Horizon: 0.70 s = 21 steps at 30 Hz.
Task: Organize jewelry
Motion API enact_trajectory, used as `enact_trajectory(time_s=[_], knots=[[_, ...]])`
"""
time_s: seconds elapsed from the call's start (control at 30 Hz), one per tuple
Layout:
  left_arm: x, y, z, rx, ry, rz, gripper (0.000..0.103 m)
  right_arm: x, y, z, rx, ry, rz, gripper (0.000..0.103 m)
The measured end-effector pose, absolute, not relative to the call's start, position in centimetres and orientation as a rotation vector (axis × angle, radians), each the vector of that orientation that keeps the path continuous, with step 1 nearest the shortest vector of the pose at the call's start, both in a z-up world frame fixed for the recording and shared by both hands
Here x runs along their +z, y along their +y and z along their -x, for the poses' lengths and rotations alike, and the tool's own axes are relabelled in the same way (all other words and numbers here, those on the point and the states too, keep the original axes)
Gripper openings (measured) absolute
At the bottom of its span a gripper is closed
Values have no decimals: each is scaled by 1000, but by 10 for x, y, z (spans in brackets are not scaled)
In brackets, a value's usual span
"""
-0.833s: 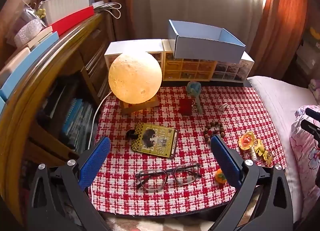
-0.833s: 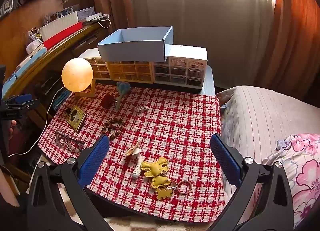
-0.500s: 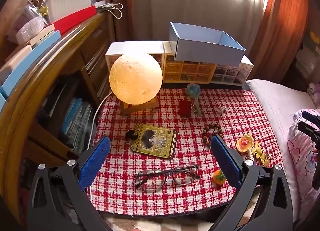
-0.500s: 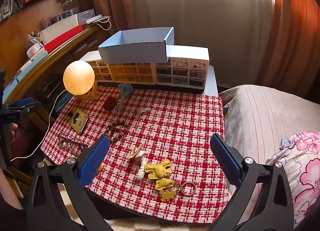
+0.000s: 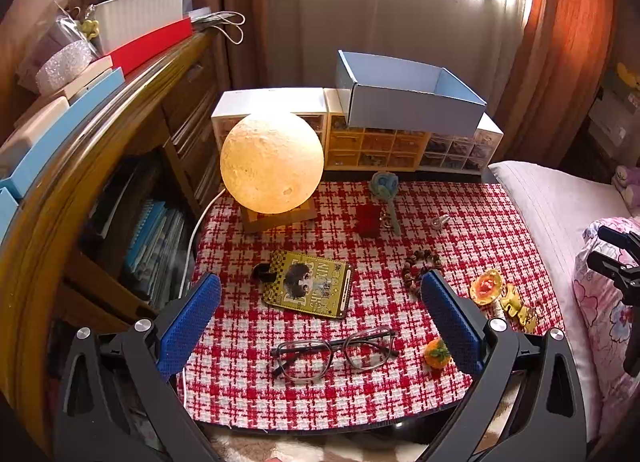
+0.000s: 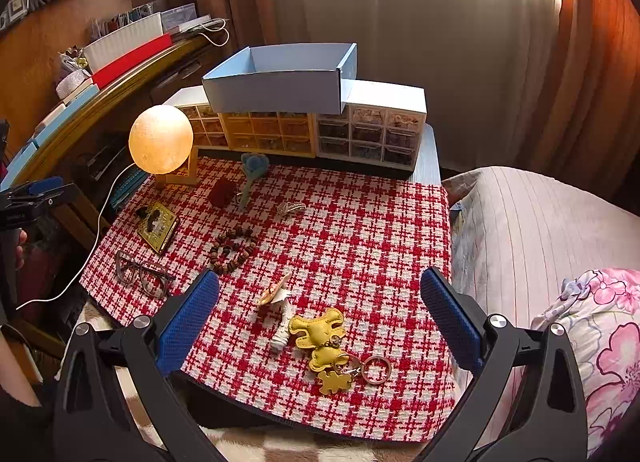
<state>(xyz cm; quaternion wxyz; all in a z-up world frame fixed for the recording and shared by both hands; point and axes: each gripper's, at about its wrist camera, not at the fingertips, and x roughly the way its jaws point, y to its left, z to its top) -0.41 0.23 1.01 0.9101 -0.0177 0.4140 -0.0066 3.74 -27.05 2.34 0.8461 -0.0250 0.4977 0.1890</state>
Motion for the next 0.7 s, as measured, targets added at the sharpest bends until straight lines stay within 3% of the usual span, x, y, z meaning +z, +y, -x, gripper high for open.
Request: enact_trajectory(time_s=[0.7], knots=[[12, 8, 6, 1, 847, 32, 100, 24, -268, -35, 403, 1052, 72, 96]])
